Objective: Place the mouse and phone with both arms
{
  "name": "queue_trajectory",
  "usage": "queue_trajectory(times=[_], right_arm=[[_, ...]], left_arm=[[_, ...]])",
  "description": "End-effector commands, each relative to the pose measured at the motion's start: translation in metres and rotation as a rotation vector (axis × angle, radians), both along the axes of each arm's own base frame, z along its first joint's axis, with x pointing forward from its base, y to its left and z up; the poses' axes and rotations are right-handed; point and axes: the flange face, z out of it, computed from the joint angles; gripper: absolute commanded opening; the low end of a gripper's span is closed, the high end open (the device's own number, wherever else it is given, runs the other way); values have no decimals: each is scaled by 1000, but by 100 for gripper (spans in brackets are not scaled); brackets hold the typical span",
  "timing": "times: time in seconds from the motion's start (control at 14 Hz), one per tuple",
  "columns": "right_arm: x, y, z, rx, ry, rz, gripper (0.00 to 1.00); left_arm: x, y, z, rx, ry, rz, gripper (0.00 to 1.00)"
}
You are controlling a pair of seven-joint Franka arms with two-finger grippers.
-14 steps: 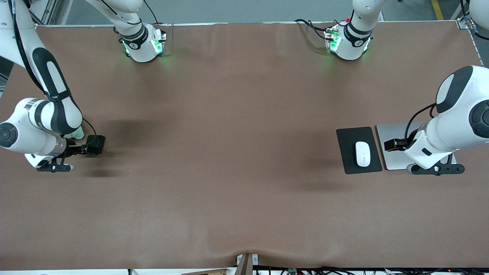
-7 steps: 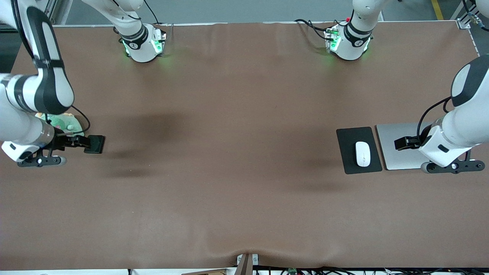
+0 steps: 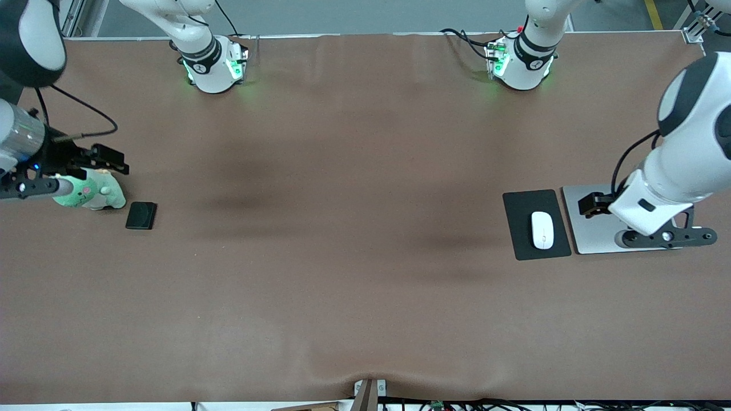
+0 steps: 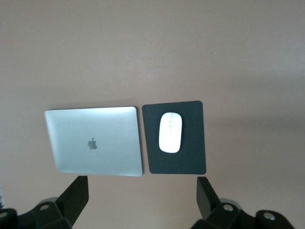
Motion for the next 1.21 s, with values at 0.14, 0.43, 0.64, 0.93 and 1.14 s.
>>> queue_trajectory(times=[0.14, 0.43, 0.64, 0.93, 1.14], right_arm=[[-8, 14, 58, -1, 29, -74, 100], [-23, 30, 73, -16, 45, -77, 100], [-26, 43, 81, -84, 22, -38, 100], [-29, 38, 91, -67, -9, -38, 100], [-26, 30, 92, -57, -35, 2, 100]], left_arm=[[-30, 24, 58, -77, 13, 87, 100], [-57, 52, 92, -157, 3, 64, 100], [-76, 53, 99, -151, -5, 64, 100], [-109, 56, 114, -150, -64, 61, 100], [-121, 59, 119, -147, -67, 75, 100]])
